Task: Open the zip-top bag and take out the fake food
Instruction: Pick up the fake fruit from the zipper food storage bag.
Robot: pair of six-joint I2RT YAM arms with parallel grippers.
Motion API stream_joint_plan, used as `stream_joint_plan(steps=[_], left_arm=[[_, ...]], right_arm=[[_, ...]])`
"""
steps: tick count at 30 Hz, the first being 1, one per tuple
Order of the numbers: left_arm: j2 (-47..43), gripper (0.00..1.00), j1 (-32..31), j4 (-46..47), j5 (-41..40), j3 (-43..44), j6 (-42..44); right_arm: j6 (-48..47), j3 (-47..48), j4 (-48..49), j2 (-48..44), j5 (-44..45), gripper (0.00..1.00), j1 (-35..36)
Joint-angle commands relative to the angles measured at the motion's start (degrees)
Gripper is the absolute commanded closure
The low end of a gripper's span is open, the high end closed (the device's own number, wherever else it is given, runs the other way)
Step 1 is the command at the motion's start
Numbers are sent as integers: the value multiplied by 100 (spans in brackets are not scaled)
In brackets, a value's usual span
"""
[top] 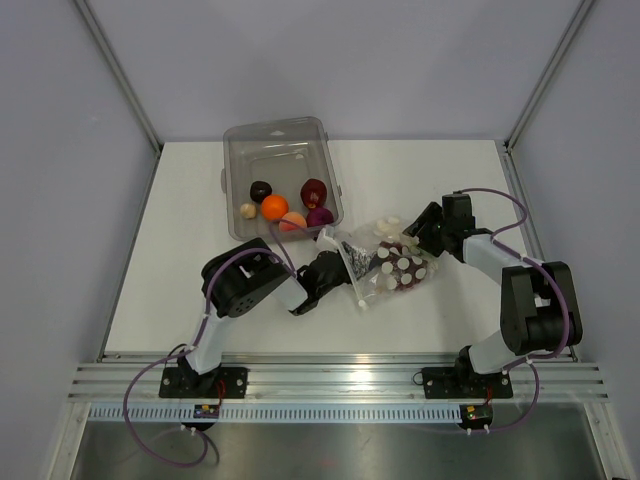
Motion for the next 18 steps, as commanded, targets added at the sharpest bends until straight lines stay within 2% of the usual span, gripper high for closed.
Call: stream_joint_plan(steps=[1,5,9,10,18], left_arm=[[-99,77,-27,257,-292,-12,179],[-152,80,-27,195,-354,6,206],[-319,93,-27,1,-661,-143,100],[-345,100,-18,71,-705,-178,100],[-609,100,-9,-173,-706,-188,337]], right_arm=[[-80,148,65,-49,-168,37,53],[-71,139,91,-49,-194,37,62],[-54,139,91,-49,-220,37,62],[-54,131,91,-58,-212,37,62],[-80,148,-31,-189,-176,37,62]])
